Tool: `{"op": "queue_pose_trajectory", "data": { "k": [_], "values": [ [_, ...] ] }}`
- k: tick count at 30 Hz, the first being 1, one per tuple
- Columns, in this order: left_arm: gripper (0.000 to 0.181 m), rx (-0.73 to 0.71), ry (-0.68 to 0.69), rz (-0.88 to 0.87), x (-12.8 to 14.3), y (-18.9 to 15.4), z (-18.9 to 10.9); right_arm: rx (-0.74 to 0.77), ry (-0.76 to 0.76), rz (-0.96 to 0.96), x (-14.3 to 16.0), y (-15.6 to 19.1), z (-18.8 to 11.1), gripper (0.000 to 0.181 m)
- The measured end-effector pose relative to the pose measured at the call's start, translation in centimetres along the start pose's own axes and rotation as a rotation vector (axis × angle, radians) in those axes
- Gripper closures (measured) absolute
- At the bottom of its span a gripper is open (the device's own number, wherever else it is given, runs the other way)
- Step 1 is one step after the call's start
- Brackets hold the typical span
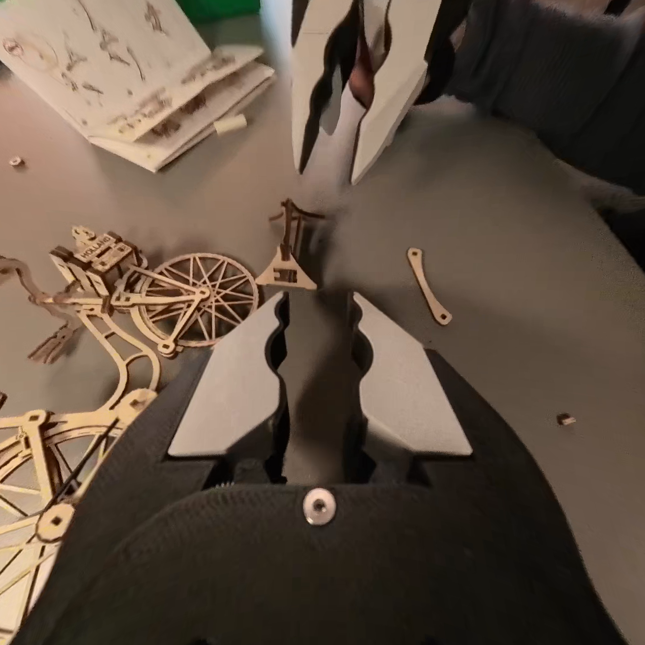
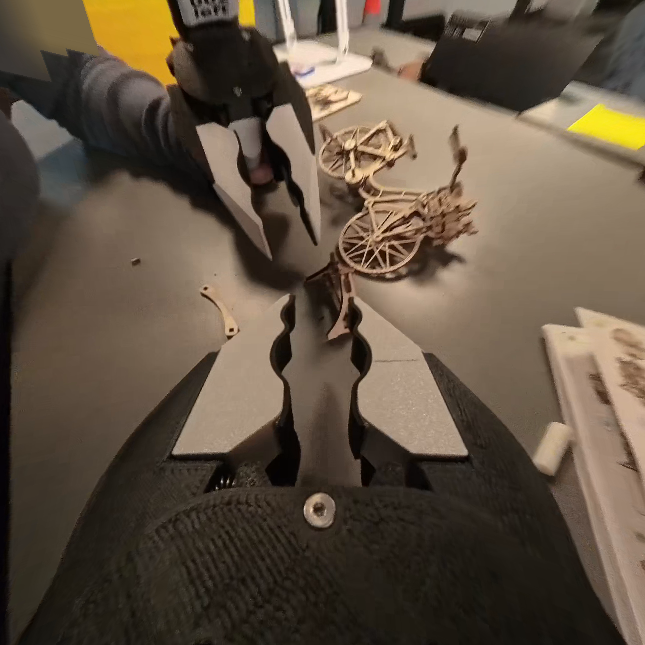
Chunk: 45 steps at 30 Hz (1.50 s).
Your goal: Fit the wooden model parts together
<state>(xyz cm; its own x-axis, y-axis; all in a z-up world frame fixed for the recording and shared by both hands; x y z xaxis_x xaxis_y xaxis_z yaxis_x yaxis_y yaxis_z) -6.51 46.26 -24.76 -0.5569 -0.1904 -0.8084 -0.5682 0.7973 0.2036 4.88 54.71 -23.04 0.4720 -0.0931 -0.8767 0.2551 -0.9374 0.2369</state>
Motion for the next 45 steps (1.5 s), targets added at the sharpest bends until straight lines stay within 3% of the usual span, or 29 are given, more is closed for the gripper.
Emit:
{"op": "queue_pose_trajectory", "data": {
  "k": [3, 9, 13, 17, 18, 21, 26, 32, 39, 45],
  "values": [
    [0.15, -0.002, 0.0, -0.011, 0.0, 0.1, 0.0, 0.044, 0.075, 0.02, 0.4, -0.9, 0.7, 0.151],
    [0.151, 0.069, 0.007, -0.135, 0.3, 0.8, 0.2, 0.146, 0.069, -0.095, 0.5, -0.9, 0.7, 0.159],
    [0.151, 0.158, 0.025, -0.21, 0.6, 0.8, 0.7, 0.121, 0.133, -0.134, 1.1, -0.5, 1.2, 0.162],
    [0.154, 0.215, -0.058, -0.26, 0.0, 1.3, 0.4, 0.079, 0.147, -0.136, 1.2, -0.3, 1.2, 0.163],
    [0.156, 0.219, -0.085, -0.254, -0.3, 1.5, 0.3, 0.071, 0.14, -0.138, 1.2, -0.2, 1.2, 0.164],
    [0.181, 0.161, -0.146, -0.101, -1.0, 1.5, -0.1, 0.05, 0.109, -0.137, 0.9, -0.1, 0.8, 0.165],
    [0.181, 0.128, -0.076, 0.045, -0.7, 0.7, 0.4, 0.051, 0.072, -0.132, 0.6, -0.1, 0.5, 0.166],
    [0.181, 0.071, -0.133, 0.012, -1.0, 1.3, -0.2, 0.057, 0.049, -0.131, 0.5, -0.1, 0.3, 0.171],
    [0.181, 0.069, -0.022, -0.019, -0.1, 1.6, 0.7, 0.071, 0.098, -0.11, 0.8, -0.5, 0.7, 0.163],
    [0.148, 0.054, 0.027, -0.028, 0.2, 1.8, 1.1, 0.107, 0.169, -0.106, 1.3, -0.9, 1.3, 0.161]
  ]
}}
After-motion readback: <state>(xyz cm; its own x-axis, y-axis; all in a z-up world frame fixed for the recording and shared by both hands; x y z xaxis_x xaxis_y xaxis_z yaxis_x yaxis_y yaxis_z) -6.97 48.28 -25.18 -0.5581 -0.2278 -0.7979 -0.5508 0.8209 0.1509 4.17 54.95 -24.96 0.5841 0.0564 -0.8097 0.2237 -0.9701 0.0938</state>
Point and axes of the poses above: each gripper's, where its closed fingertips meet, z out along the fingers, x out of its underside, y = z × x across the jaws, the point moved 5 cm from there along -z, back along the fingers, and after that the axes turned 12 degrees about z, right-handed, at the moved point
